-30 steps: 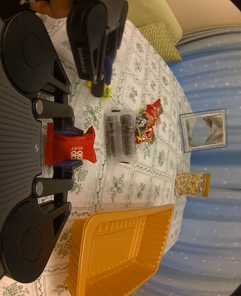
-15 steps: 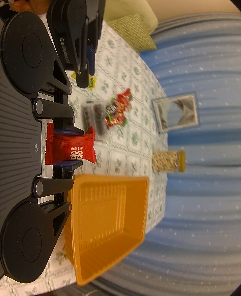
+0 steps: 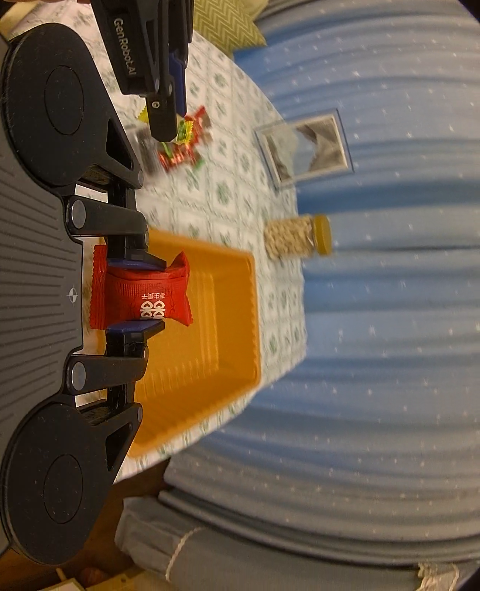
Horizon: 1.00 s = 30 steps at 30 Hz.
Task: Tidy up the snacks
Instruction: 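Carry both candies over the orange tray and open both tools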
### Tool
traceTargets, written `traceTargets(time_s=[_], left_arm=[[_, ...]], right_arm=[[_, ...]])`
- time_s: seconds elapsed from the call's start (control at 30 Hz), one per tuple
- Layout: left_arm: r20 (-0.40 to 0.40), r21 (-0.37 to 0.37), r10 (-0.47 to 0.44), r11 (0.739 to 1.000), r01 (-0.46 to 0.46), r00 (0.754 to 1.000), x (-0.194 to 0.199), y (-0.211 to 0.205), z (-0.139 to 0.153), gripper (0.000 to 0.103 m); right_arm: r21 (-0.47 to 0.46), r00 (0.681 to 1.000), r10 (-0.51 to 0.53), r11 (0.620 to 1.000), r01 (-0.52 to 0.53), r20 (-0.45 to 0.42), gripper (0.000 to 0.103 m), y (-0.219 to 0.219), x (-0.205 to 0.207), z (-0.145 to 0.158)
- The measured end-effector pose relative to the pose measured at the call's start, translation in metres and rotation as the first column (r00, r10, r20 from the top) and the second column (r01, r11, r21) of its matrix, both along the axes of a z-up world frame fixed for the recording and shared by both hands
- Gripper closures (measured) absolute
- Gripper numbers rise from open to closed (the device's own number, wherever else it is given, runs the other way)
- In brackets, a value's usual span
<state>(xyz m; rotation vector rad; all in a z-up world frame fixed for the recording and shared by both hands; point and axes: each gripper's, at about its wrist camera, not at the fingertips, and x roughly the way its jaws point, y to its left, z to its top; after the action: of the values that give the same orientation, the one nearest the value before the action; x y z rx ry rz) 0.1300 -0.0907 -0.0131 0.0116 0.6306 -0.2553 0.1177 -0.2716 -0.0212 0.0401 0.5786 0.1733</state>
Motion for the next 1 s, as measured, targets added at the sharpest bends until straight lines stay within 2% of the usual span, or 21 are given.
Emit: traceTargets(time_s=[0.3,0.7,1.0], left_arm=[[0.012,-0.023,-0.060,0.998,0.060,0.998,0.024,-0.034,0.006,0.084],[-0.048,-0.046,-0.094,0.995,0.091,0.994,0.061,-0.058,-0.017,0.084],[-0.029,-0.058,-0.119,0.991,0.117,0.992,0.080,-0.068,-0.022,0.084]], right_arm=[[0.032,0.998,-0.069,0.997,0.068,0.007,0.075,-0.033,0.017,0.006],[0.074,0.993,-0.114,0.990,0.117,-0.041,0.075,-0.053,0.049,-0.006],[0.097,0.989,-0.143,0.984,0.146,-0.039,0.075,-0.058,0.059,-0.009]])
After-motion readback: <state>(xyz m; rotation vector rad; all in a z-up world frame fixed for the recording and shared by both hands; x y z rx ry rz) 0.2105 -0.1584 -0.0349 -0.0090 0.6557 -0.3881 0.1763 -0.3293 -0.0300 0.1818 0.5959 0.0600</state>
